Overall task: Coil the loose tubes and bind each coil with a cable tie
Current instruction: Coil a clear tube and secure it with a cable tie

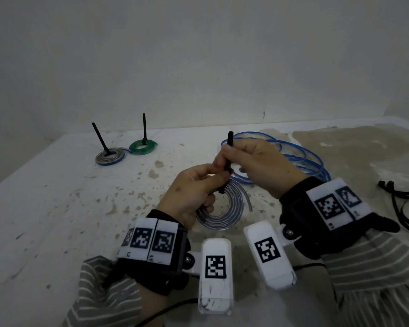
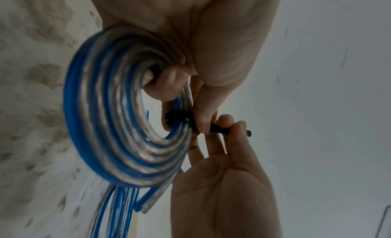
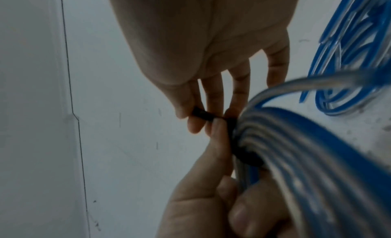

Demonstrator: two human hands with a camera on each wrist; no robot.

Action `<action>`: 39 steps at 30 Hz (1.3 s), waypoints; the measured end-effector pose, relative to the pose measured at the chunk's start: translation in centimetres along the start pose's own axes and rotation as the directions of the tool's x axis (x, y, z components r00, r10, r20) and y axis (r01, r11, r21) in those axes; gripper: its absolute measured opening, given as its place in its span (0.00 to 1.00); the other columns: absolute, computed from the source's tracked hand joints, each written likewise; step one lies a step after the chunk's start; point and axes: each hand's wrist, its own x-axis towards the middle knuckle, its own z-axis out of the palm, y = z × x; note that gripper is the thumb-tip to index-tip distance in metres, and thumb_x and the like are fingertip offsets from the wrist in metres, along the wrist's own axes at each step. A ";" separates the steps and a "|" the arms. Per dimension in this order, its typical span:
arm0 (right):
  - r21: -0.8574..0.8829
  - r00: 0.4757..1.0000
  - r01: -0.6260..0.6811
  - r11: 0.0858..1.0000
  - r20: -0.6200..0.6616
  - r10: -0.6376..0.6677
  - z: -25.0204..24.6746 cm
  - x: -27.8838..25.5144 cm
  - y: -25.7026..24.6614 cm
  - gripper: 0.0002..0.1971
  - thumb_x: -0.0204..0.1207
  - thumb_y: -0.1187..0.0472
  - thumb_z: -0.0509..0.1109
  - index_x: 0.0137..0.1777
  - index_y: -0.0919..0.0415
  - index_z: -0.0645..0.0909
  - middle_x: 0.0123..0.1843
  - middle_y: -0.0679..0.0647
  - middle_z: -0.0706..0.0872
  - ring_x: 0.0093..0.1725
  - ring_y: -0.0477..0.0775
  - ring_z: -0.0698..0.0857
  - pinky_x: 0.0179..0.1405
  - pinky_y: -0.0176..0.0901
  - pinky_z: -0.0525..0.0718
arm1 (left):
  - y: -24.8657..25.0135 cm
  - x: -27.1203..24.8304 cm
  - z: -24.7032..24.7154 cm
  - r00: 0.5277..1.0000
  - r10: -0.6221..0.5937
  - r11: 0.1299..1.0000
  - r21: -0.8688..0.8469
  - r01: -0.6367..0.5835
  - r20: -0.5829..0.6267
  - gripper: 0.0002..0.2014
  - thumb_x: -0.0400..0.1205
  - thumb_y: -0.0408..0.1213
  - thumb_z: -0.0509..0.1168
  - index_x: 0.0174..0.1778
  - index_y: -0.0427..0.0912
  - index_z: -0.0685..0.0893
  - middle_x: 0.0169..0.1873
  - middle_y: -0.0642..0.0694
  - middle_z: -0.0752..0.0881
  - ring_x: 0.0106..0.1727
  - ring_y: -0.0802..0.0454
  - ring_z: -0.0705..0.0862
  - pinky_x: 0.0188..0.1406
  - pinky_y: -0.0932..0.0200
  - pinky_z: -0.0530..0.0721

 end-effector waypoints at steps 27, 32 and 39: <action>0.044 0.892 -0.452 0.891 0.047 0.450 0.8 4.3 -1.8 0.18 0.83 0.57 0.57 0.32 0.60 0.75 0.27 0.53 0.84 0.28 0.48 0.84 0.26 0.28 0.78 | -0.3 0.5 -1.2 0.998 -0.070 0.991 -0.118 0.070 0.010 0.09 0.78 0.26 0.65 0.31 0.35 0.82 0.25 0.43 0.84 0.23 0.54 0.81 0.28 0.64 0.83; 0.059 0.874 -0.464 0.884 0.191 0.446 -0.5 2.1 -1.3 0.14 0.79 0.47 0.62 0.50 0.56 0.83 0.44 0.50 0.88 0.44 0.52 0.85 0.42 0.46 0.79 | 0.2 0.7 -1.8 0.985 -0.020 0.999 -0.033 0.015 -0.170 0.08 0.79 0.28 0.66 0.32 0.37 0.82 0.28 0.43 0.81 0.20 0.59 0.78 0.23 0.68 0.81; -0.129 0.910 -0.361 0.923 0.169 0.380 0.6 -0.8 0.6 0.03 0.76 0.69 0.68 0.44 0.64 0.83 0.35 0.58 0.88 0.30 0.48 0.86 0.36 0.42 0.88 | 0.8 0.2 -1.8 0.966 -0.035 0.999 -0.033 0.027 -0.254 0.04 0.78 0.33 0.68 0.38 0.40 0.83 0.29 0.45 0.83 0.19 0.59 0.79 0.18 0.69 0.77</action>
